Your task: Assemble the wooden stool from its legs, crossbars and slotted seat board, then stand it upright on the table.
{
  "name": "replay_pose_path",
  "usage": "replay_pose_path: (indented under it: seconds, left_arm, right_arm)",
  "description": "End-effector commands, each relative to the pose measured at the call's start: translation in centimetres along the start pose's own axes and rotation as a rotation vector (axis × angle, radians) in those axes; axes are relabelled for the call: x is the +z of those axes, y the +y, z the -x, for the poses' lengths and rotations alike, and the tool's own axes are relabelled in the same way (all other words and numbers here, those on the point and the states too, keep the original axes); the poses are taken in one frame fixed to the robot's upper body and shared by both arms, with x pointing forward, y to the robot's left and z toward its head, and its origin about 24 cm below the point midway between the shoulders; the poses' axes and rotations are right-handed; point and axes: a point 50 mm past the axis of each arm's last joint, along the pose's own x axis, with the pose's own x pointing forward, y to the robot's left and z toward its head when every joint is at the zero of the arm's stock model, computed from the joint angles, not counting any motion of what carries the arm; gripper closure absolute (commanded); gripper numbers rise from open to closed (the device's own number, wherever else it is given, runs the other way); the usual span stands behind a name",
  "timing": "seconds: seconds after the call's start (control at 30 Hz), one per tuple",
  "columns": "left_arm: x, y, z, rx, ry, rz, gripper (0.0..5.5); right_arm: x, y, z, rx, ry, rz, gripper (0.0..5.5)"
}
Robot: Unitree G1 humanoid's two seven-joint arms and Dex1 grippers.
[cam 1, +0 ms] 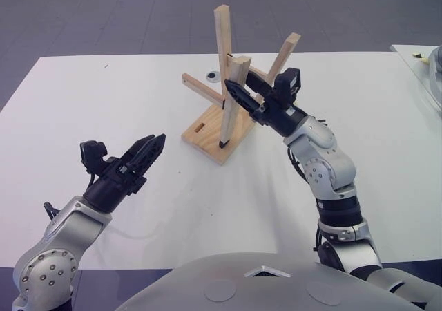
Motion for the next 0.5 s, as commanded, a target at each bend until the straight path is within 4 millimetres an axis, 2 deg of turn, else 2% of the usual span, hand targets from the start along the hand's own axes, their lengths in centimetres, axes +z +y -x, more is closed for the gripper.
replay_pose_path:
  seconds: [0.03,0.27,0.5]
  left_arm:
    - [0.0,-0.1,0.0,0.008,0.02,-0.002,2.75]
    - [0.3,-0.4,0.0,0.008,0.015,-0.004,2.75]
    - [0.1,-0.8,0.1,0.027,0.002,0.008,2.75]
  right_arm:
    - [0.6,0.0,-0.1,0.01,-0.011,0.036,3.43]
    - [-1.5,-0.9,2.4,0.028,0.099,0.113,3.43]
    - [-3.8,-1.8,4.9,0.083,0.298,0.05,3.43]
